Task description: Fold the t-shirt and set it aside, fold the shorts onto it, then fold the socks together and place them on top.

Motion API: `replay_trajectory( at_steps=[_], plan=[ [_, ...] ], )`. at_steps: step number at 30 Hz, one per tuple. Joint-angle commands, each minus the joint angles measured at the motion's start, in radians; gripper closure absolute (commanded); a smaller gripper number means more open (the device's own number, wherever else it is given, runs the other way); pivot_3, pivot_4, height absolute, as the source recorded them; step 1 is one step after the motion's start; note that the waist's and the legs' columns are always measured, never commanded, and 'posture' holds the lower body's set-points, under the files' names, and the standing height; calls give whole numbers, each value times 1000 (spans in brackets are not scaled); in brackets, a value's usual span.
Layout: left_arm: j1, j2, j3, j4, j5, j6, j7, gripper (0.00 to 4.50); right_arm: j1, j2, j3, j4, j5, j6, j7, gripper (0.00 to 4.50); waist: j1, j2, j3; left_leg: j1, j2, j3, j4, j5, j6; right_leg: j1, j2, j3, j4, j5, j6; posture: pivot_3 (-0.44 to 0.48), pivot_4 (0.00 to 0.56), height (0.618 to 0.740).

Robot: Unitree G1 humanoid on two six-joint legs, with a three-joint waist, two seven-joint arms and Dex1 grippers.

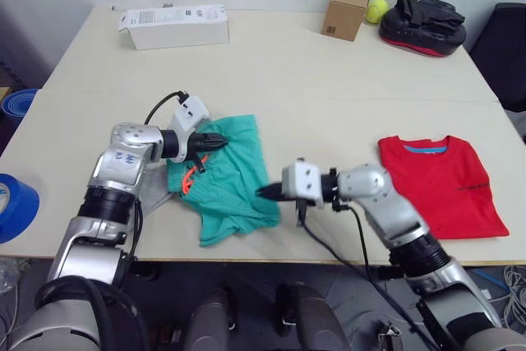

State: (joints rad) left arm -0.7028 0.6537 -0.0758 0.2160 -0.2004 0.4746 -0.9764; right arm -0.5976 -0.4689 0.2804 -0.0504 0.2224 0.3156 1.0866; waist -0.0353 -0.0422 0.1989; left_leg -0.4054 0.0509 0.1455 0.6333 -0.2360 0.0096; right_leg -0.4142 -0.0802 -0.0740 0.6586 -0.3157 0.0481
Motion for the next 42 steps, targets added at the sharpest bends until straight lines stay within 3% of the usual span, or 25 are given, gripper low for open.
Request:
replay_trajectory(
  at_steps=[1, 4, 9, 17, 21, 30, 33, 38, 42],
  plan=[
    [107, 98, 113, -261, -120, 84, -72, 2651, -91, -29, -89, -9, 167, 359, 13, 2826, -4, 0, 0, 0, 0, 0, -1, 0, 0, 0, 0, 0, 0, 0, 0, 0, 150, 740],
    [228, 153, 202, -432, -199, 146, -70, 1647, -181, -43, -93, 86, 219, 561, 24, 1759, -8, 1, 0, 0, 0, -1, -2, 0, 0, 0, -1, -1, 0, -2, -3, 0, 150, 740],
    [400, 169, 324, -611, -250, 192, 9, 24, -329, 18, -89, 357, 220, 717, -1, 8, -9, 2, 1, 1, 0, -2, -3, -3, 4, 0, -2, -2, 0, -3, -6, 0, 150, 740],
    [521, 160, 406, -728, -297, 247, 119, 24, -476, 166, -66, 711, 167, 716, 9, 8, -22, 2, 1, 0, 0, -1, -4, -3, 5, -1, -2, -2, -1, -3, -6, 0, 150, 740],
    [535, 172, 411, -739, -299, 246, 143, 24, -500, 249, -40, 776, 145, 699, 35, 8, -27, 2, 1, 0, 0, -1, -5, -3, 4, -1, -1, -2, -1, -3, -6, 0, 150, 740],
    [543, 188, 415, -754, -307, 244, 173, 24, -529, 460, -112, 989, 109, 631, -80, 8, -51, 3, 0, 1, 1, -1, -6, -6, -3, -1, 0, -2, 0, -3, -6, 0, 150, 740],
    [548, 194, 418, -757, -312, 243, 177, 0, -529, 471, -155, 1031, 99, 617, -116, 629, -52, 3, 0, 2, 2, 0, -6, -7, -4, -1, 1, -2, 0, -3, -6, 0, 150, 740],
    [554, 200, 409, -753, -320, 236, 178, 0, -508, 433, -192, 978, 121, 674, -100, 2414, -49, 3, 0, 2, 2, 0, -6, -7, -5, -1, 1, -2, -1, -3, -7, 0, 150, 740],
    [529, 195, 372, -725, -312, 216, 172, 0, -465, 383, -206, 829, 157, 774, -92, 3925, -47, 3, 0, 1, 2, 0, -7, -8, -5, -1, 0, -2, -2, -3, -7, 0, 150, 740]
  ],
)
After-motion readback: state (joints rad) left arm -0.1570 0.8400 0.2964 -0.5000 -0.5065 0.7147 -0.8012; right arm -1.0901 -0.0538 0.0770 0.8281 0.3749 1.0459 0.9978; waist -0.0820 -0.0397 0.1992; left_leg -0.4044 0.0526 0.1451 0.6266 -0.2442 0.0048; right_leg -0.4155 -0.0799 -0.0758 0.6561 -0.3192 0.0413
